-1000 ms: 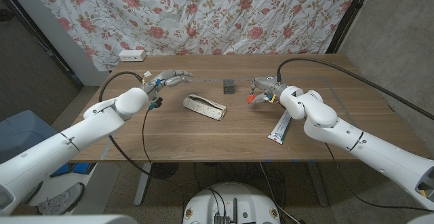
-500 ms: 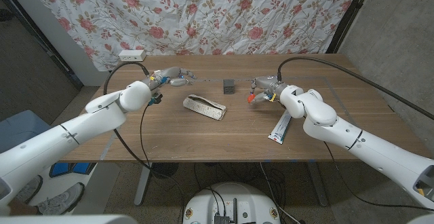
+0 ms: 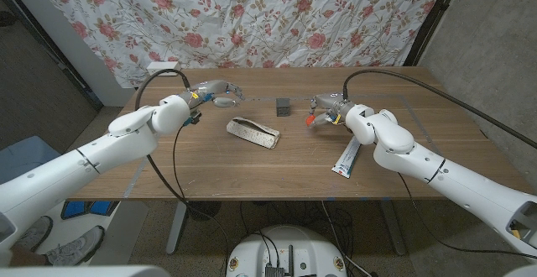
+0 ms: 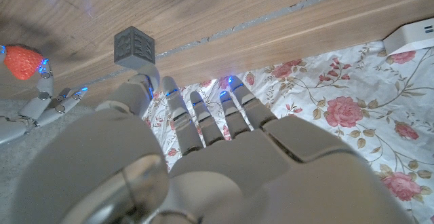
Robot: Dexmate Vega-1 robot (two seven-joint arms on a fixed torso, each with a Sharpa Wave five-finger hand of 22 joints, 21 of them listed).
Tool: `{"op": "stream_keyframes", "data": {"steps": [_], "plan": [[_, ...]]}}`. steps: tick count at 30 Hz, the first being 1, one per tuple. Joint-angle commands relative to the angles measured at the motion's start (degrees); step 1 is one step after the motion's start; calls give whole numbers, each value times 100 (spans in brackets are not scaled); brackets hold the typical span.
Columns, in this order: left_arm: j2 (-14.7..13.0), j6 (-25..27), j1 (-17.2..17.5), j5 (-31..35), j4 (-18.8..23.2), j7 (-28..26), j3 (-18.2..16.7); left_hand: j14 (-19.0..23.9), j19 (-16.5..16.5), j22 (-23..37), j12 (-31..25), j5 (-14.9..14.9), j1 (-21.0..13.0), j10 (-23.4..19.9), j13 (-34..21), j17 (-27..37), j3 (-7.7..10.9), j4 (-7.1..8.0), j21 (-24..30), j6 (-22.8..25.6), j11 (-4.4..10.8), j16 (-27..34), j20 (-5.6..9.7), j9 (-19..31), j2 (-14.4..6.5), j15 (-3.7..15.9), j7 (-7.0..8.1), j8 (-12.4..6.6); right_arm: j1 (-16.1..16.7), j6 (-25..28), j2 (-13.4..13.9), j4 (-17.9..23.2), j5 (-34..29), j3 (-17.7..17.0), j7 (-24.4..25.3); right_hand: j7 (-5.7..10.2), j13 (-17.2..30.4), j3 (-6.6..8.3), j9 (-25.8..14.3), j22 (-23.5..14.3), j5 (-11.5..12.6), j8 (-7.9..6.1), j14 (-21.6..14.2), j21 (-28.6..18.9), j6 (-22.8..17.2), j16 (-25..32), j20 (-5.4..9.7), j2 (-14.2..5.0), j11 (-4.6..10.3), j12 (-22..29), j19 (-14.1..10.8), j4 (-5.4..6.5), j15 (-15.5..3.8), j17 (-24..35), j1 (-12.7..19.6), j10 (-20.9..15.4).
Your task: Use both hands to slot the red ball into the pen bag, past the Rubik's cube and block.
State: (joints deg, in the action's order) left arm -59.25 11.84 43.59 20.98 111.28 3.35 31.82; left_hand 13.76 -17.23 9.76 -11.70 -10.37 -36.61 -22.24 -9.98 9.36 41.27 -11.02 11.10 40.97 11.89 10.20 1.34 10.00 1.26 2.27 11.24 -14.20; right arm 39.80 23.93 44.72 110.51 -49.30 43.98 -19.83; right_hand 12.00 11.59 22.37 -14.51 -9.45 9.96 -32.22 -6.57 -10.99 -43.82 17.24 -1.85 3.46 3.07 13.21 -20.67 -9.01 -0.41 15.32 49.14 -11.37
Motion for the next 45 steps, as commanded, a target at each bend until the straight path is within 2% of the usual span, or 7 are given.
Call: {"op": "stream_keyframes", "data": {"steps": [1,10,15,21,29,38,45], "plan": [[-8,-242,-216,863,-6,415,133,83,-86,15,-9,19,-154,-120,-16,9,-60,4,38,174,23,43,6,8,23,630,10,3,-66,44,-21,-58,25,55,25,68,18,-12,-12,-25,38,-38,-64,-1,-116,20,3,-35,16,-16,-14,20,1,11,-5,-56],[47,-285,-310,1388,36,713,187,138,-105,17,4,18,-283,-203,-17,9,-123,7,33,289,36,41,27,8,51,649,6,25,-91,103,-28,-55,5,74,43,68,18,-13,-16,-25,38,-65,-81,0,-170,26,3,-49,9,-18,-17,15,6,16,5,-84],[44,-262,-366,2009,142,880,309,68,105,19,41,17,-428,-247,-16,14,-215,22,-43,400,48,5,74,19,86,618,66,59,-80,100,-27,-55,11,68,121,69,18,-14,-18,-25,37,-74,-93,0,-188,30,8,-53,14,-21,-20,13,5,19,10,-93],[120,-312,-338,2270,145,953,300,-13,249,18,89,17,-528,-205,-14,15,-313,39,-63,411,48,-13,71,39,113,537,48,112,-42,152,2,19,-11,57,139,69,18,-16,-19,-25,36,-80,-99,-2,-199,33,14,-59,10,-25,-27,12,-6,22,12,-102],[223,-225,-267,2551,183,1076,282,-12,268,15,106,12,-627,-183,-12,15,-392,44,-45,686,40,-5,66,51,121,503,23,52,42,237,43,134,-40,31,140,70,18,-19,-21,-25,33,-87,-128,-3,-209,44,15,-65,12,-23,-35,9,-25,27,18,-133],[361,-147,-154,2819,162,998,306,121,230,11,94,8,-769,-213,-10,15,-492,40,-16,943,31,35,149,60,149,647,25,26,114,335,48,230,-81,23,134,70,18,-21,-23,-25,31,-100,-147,-2,-234,51,16,-74,25,-25,-40,7,-32,32,25,-155],[485,-100,-58,2870,71,862,325,209,175,9,82,3,-882,-273,-10,15,-537,24,2,1030,39,49,154,62,180,679,26,30,142,364,50,259,-110,9,159,70,18,-22,-25,-25,28,-111,-151,-1,-252,52,20,-84,13,-30,-42,5,-28,36,31,-170]]}}
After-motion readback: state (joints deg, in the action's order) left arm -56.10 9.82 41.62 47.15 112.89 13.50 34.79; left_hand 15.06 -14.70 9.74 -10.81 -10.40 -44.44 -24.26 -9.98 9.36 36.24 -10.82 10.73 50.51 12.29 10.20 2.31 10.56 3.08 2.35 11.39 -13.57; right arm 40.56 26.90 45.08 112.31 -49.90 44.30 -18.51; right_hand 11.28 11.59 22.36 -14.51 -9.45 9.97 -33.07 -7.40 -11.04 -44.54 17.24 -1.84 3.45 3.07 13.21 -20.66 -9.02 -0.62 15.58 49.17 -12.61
